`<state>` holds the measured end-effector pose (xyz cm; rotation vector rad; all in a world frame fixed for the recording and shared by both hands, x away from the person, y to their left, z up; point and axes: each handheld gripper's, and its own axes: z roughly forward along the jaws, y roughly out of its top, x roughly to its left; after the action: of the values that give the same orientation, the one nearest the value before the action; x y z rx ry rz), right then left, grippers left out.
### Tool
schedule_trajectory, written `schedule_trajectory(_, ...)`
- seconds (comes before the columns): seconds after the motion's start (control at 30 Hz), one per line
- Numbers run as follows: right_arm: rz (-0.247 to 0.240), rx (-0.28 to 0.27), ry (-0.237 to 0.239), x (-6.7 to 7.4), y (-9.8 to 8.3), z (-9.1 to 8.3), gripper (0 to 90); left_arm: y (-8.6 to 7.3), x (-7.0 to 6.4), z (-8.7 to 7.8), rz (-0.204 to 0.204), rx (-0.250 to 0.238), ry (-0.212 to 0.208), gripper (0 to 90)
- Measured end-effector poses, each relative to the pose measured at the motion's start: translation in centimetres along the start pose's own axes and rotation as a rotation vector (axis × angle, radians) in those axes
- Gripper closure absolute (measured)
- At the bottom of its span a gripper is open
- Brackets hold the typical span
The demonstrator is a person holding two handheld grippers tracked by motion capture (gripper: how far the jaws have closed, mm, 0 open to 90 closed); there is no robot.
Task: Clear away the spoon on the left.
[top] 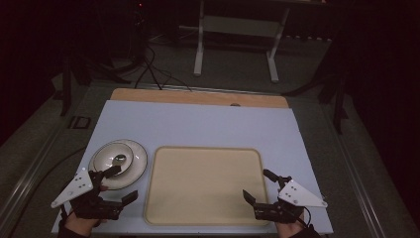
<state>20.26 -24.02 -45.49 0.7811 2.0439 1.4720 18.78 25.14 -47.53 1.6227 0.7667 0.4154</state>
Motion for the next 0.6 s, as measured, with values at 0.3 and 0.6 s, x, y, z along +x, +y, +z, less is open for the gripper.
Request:
schedule_trajectory(0.3,-0.016,-0.008,0.005,0.28,0.17,-0.14,11.9,0.07,-0.18,-0.02,0.005,0.012,0.015,2.1)
schedule_trajectory(0.6,-0.022,-0.008,0.009,0.42,0.25,-0.1,11.9,0.36,-0.7,-0.2,0.049,0.06,0.008,2.1)
